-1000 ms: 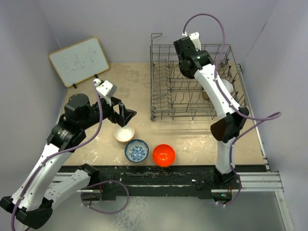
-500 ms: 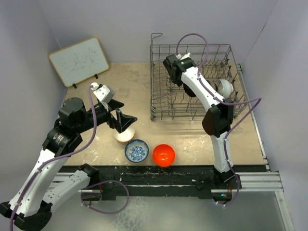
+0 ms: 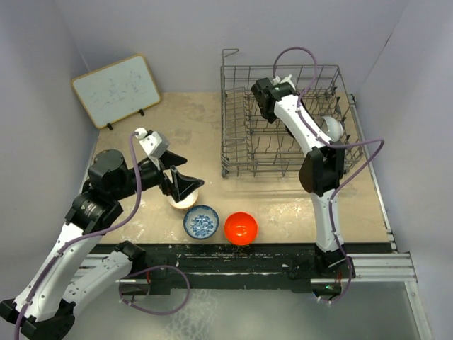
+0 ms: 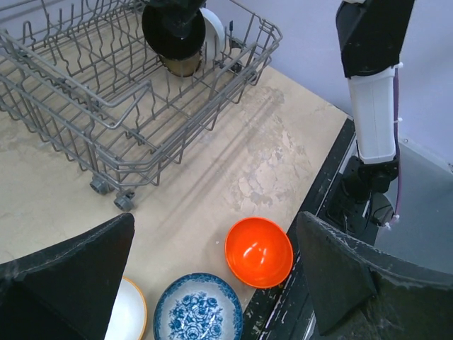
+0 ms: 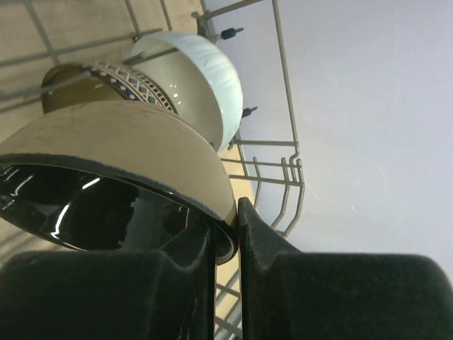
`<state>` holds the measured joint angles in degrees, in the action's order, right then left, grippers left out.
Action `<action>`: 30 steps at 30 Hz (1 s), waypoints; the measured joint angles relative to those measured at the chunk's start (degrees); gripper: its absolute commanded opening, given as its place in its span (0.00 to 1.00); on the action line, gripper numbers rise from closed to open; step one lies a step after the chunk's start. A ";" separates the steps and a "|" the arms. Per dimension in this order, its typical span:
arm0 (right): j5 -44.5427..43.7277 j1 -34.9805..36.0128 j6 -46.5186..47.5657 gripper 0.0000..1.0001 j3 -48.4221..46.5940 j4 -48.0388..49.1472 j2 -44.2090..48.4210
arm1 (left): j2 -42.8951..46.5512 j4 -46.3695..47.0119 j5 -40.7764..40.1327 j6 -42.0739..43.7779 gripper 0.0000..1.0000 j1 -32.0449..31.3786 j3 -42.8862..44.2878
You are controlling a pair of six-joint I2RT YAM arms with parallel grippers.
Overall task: Load the bowls into the dish rack
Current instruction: Place the bowl in the dish rack.
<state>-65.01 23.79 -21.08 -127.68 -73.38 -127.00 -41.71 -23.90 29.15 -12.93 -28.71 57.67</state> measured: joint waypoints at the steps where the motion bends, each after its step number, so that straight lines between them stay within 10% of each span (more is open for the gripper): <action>1: -1.33 -0.44 0.11 0.00 -0.85 0.28 -1.03 | 0.00 0.39 0.24 -0.04 0.99 -0.11 -0.31; 30: -9.49 -0.76 5.35 0.00 -13.18 -2.93 -19.47 | -1.60 4.59 0.48 -1.49 0.99 -2.19 -6.14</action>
<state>-74.50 23.03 -15.73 -140.86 -76.31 -146.47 -43.31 -19.31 29.63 -14.41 -30.89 51.53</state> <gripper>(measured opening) 0.132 0.990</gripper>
